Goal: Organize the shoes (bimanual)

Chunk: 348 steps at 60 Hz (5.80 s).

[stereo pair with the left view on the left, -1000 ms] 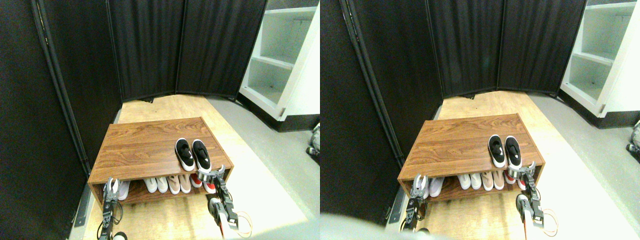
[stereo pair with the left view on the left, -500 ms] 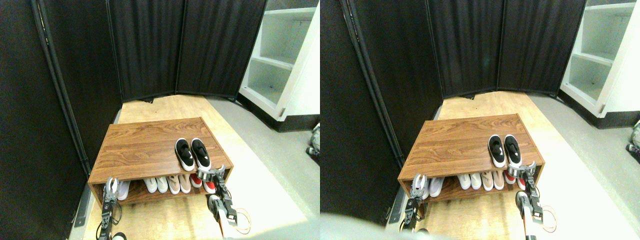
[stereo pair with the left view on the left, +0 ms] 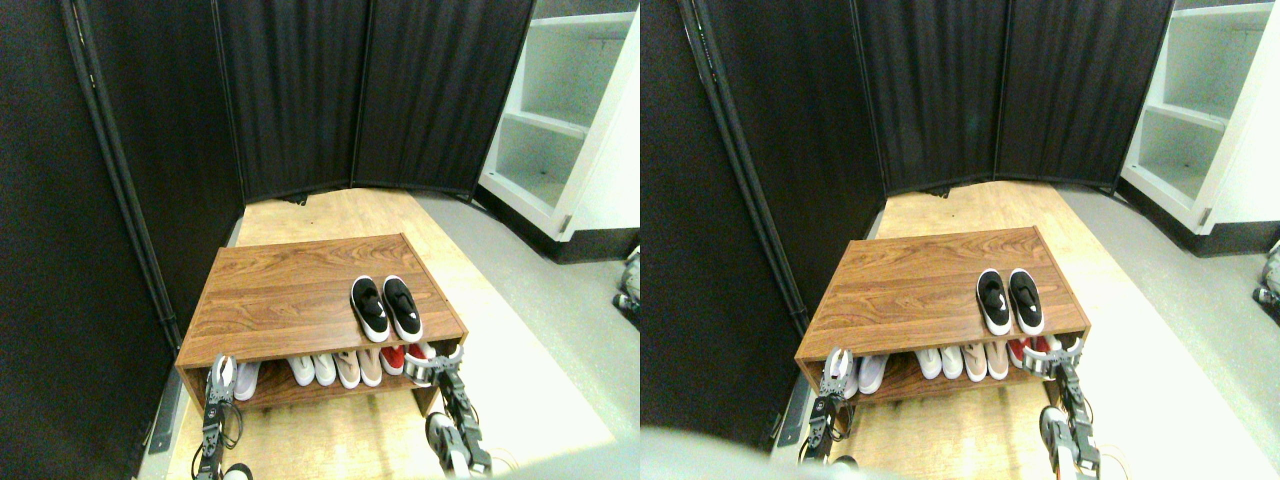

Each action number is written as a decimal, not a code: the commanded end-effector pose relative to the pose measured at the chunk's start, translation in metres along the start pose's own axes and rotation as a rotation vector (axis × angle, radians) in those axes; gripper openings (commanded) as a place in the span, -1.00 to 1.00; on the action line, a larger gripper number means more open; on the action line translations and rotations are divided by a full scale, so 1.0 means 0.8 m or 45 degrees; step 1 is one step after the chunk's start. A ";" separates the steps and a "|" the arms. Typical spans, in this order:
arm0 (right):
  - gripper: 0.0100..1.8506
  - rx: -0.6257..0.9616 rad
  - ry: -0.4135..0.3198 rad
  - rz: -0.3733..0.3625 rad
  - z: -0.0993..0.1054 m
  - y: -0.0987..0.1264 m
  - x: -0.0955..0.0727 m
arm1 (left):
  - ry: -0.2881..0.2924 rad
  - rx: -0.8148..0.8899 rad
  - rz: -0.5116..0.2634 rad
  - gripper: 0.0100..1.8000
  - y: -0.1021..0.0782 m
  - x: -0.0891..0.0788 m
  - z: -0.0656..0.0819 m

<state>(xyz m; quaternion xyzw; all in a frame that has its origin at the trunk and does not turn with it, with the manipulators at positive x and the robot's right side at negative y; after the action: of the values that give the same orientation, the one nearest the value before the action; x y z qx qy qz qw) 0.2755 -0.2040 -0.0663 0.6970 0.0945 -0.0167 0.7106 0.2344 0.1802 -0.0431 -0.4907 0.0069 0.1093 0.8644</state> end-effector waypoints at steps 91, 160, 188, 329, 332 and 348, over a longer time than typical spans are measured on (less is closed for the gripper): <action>-1.00 -0.176 -0.443 -0.124 0.087 0.027 0.093 | -0.059 0.007 -0.036 -0.94 0.001 0.022 0.006; -1.00 -0.121 -0.265 -0.093 0.028 0.009 0.113 | -0.085 0.001 -0.071 -0.98 0.008 0.020 0.015; -1.00 -0.124 -0.233 -0.104 0.005 0.005 0.112 | -0.064 0.015 -0.092 -0.95 0.009 0.018 0.015; -1.00 -0.275 -0.229 0.135 0.004 0.031 -0.045 | -0.058 -0.021 -0.072 -0.98 0.011 0.027 0.013; -1.00 -0.294 -0.225 0.133 0.002 0.031 -0.051 | -0.053 -0.018 -0.076 -0.98 0.011 0.027 0.012; -1.00 -0.298 -0.227 0.130 0.001 0.032 -0.063 | -0.036 -0.027 -0.074 -1.00 0.011 0.030 0.008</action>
<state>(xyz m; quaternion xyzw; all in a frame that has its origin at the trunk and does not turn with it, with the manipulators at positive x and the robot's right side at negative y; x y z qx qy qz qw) 0.2288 -0.2112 -0.0446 0.6152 0.0159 -0.0554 0.7862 0.2516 0.1972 -0.0548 -0.4927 -0.0085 0.1039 0.8639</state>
